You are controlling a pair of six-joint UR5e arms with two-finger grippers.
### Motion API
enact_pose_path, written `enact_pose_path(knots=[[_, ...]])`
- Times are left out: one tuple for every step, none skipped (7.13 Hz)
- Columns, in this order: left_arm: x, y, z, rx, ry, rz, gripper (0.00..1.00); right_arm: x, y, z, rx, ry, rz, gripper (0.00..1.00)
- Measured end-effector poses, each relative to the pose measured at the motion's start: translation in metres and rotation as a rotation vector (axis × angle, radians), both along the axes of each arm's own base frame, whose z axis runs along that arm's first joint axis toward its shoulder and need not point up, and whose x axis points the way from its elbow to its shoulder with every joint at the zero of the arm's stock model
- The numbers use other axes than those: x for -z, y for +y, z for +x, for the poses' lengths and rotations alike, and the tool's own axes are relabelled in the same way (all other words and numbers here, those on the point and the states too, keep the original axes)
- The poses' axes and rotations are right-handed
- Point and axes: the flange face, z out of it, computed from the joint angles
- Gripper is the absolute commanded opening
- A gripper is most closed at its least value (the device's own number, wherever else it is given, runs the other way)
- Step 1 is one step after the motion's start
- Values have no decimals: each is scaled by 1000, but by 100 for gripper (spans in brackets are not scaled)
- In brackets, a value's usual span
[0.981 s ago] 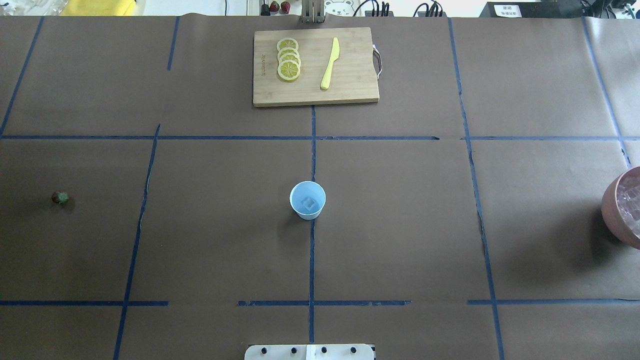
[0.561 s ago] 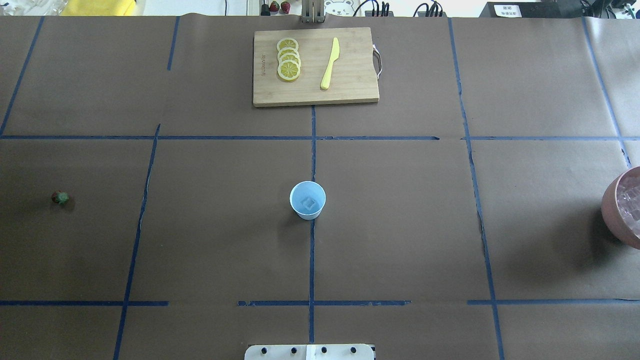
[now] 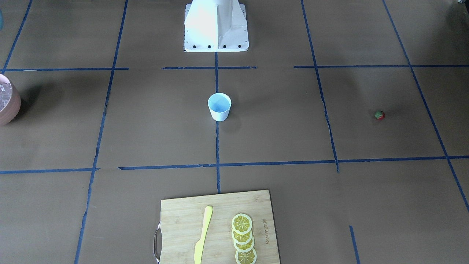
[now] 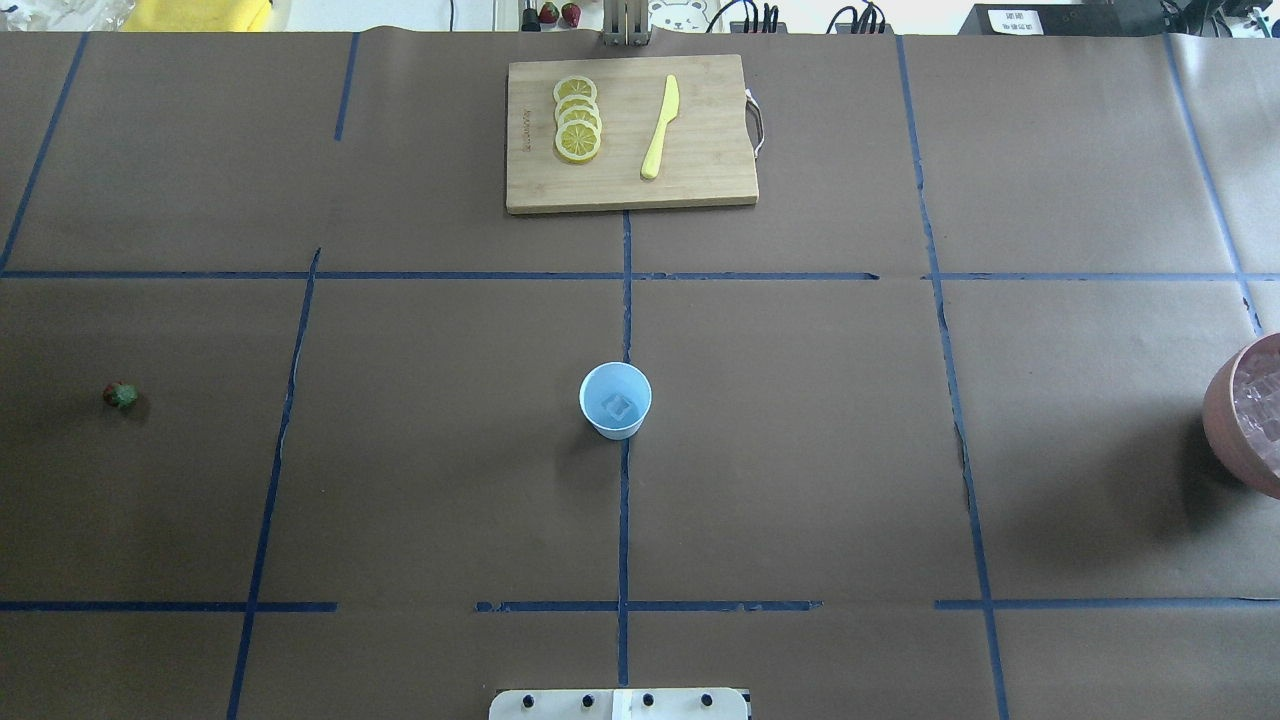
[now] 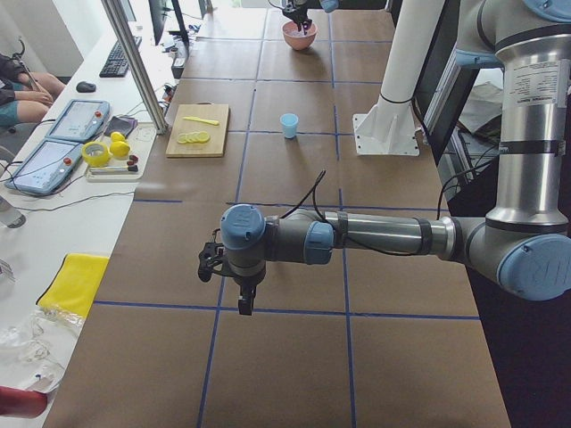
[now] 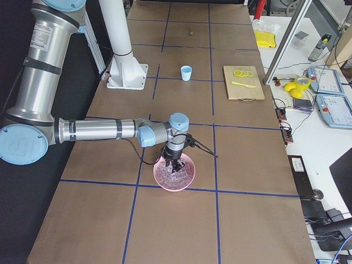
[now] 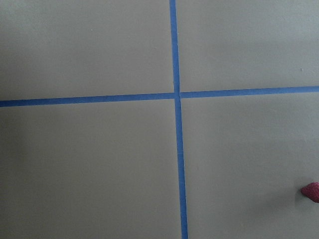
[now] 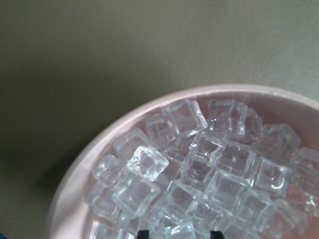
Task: Put ice and strawberries in cup
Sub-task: 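Grasp an ice cube from the pink bowl with the right gripper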
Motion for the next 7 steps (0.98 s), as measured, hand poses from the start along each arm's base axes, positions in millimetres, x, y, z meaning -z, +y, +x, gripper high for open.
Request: enact_pose_path(knots=[[0, 0, 0, 0, 0, 0, 100, -3, 0, 0, 2, 2, -4, 51], [0, 1, 0, 0, 0, 0, 100, -4, 1, 0, 2, 3, -6, 49], [0, 1, 0, 0, 0, -1, 100, -4, 1, -1, 2, 3, -6, 41], [0, 2, 0, 0, 0, 0, 100, -4, 1, -1, 2, 3, -7, 24], [1, 3, 0, 0, 0, 1, 100, -4, 1, -1, 2, 2, -6, 4], [2, 4, 0, 0, 0, 2, 100, -3, 1, -1, 3, 1, -5, 1], [2, 4, 0, 0, 0, 3, 100, -2, 0, -1, 4, -1, -1, 1]])
